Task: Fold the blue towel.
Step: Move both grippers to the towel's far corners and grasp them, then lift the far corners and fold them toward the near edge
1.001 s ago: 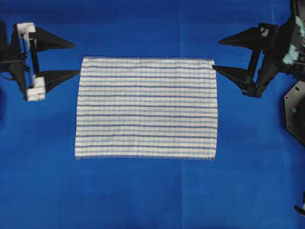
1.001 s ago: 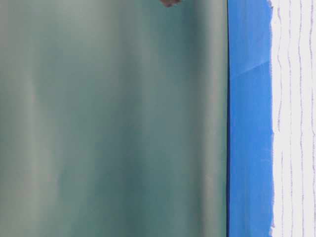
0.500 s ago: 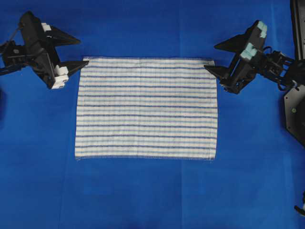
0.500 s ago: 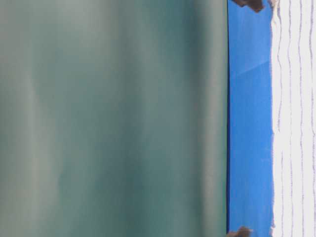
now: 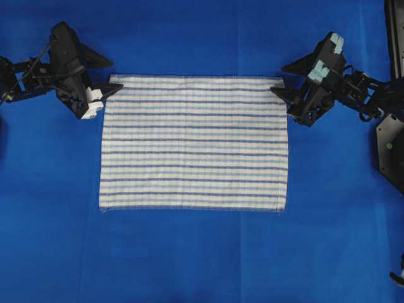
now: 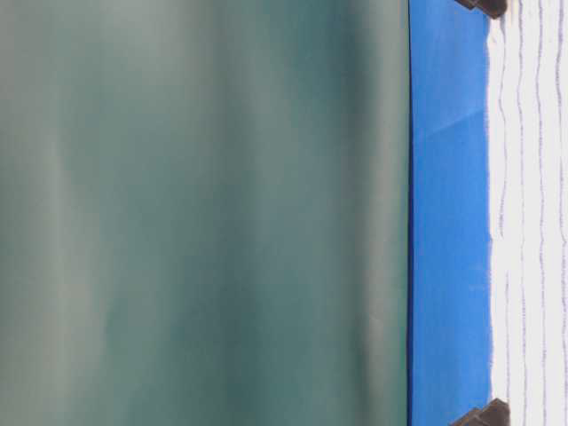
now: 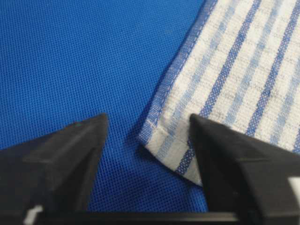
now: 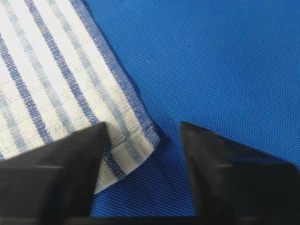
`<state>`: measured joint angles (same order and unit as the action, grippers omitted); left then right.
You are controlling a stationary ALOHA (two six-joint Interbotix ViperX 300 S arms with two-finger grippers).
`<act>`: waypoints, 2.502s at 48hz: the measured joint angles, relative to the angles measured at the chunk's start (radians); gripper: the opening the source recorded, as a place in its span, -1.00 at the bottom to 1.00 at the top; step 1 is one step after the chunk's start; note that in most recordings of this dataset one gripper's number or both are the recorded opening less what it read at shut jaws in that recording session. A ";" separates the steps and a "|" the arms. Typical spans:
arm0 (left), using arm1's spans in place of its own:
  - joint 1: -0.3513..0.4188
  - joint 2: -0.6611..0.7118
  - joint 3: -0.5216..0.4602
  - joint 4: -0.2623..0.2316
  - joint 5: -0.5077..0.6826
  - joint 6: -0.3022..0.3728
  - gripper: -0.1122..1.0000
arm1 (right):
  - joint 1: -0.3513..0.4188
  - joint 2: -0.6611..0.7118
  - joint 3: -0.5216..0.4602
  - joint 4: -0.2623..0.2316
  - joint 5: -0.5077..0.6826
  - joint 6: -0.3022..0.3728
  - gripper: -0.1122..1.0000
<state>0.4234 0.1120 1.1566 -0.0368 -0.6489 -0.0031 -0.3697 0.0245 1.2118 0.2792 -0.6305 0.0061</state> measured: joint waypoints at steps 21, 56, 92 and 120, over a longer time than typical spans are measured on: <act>-0.008 -0.002 -0.009 0.002 0.025 -0.002 -0.70 | 0.029 0.000 0.000 -0.002 0.000 0.000 -0.83; -0.028 -0.196 -0.018 -0.003 0.195 0.009 -0.70 | 0.029 -0.262 0.012 -0.002 0.126 -0.043 -0.83; -0.186 -0.364 0.038 -0.003 0.206 -0.041 -0.70 | 0.114 -0.393 0.028 0.028 0.256 -0.012 -0.83; -0.457 -0.488 0.089 -0.003 0.204 -0.155 -0.70 | 0.448 -0.568 0.069 0.256 0.290 -0.002 -0.83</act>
<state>-0.0337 -0.3758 1.2456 -0.0399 -0.4449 -0.1580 0.0782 -0.5430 1.2809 0.5354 -0.3405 0.0046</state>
